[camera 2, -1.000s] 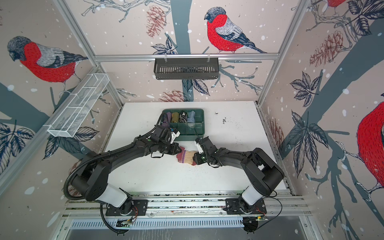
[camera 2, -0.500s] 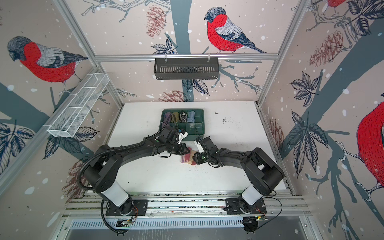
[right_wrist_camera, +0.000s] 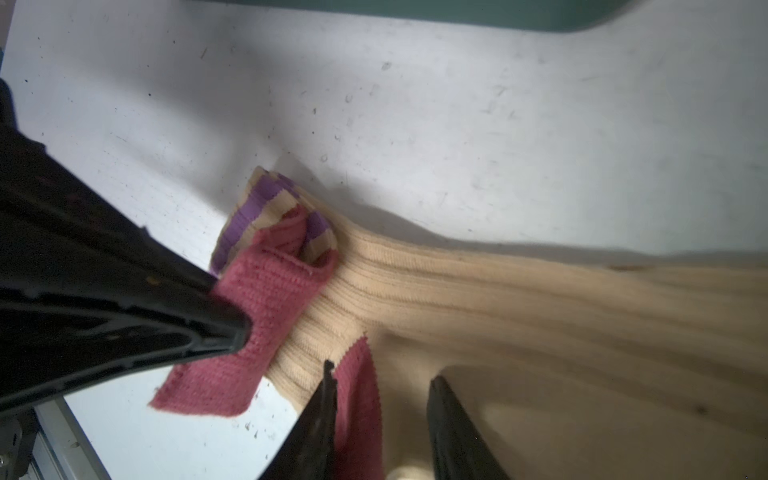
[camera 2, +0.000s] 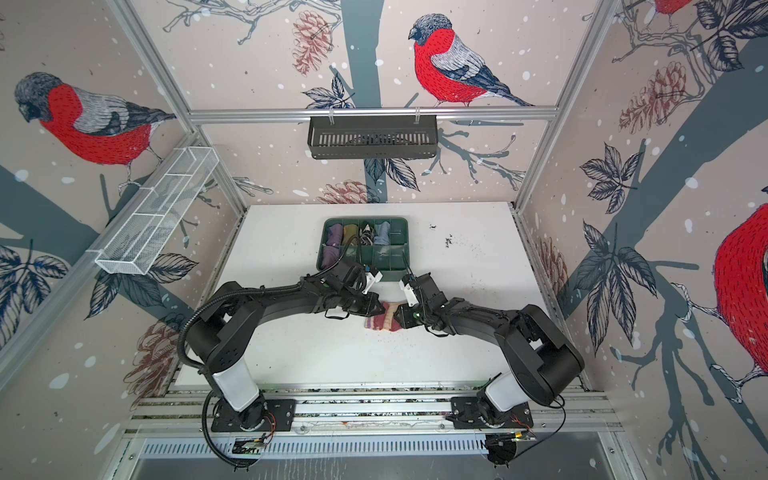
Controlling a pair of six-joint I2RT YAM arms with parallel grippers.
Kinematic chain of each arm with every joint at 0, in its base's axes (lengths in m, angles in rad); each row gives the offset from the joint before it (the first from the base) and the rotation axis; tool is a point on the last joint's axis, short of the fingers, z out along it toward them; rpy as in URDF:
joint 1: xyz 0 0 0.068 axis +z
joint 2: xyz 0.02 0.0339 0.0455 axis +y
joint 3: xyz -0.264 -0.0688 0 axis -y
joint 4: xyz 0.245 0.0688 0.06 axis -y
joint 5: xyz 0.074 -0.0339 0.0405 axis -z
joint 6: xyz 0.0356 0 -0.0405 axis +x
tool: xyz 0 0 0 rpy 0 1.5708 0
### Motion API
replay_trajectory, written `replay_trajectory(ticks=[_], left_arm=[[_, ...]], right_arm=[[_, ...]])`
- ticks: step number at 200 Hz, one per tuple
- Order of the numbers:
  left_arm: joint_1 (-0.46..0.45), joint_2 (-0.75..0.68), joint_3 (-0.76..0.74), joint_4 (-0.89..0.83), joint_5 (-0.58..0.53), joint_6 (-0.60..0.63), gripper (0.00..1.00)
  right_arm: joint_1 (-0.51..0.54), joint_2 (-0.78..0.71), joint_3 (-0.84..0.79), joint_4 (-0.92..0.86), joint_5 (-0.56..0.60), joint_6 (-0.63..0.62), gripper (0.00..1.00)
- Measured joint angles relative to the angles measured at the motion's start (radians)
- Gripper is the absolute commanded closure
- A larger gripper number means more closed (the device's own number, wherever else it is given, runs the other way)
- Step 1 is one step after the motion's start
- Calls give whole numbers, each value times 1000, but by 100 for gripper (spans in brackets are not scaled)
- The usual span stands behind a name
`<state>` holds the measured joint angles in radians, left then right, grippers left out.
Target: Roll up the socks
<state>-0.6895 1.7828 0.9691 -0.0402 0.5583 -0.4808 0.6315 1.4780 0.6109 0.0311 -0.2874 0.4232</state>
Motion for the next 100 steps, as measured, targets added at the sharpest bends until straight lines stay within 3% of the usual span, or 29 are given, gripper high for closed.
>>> replay_trajectory(ticks=[100], left_arm=[[0,36,19,34,-53,-38,100]], right_arm=[[-13,-57,-22,-17,-13,1,59]])
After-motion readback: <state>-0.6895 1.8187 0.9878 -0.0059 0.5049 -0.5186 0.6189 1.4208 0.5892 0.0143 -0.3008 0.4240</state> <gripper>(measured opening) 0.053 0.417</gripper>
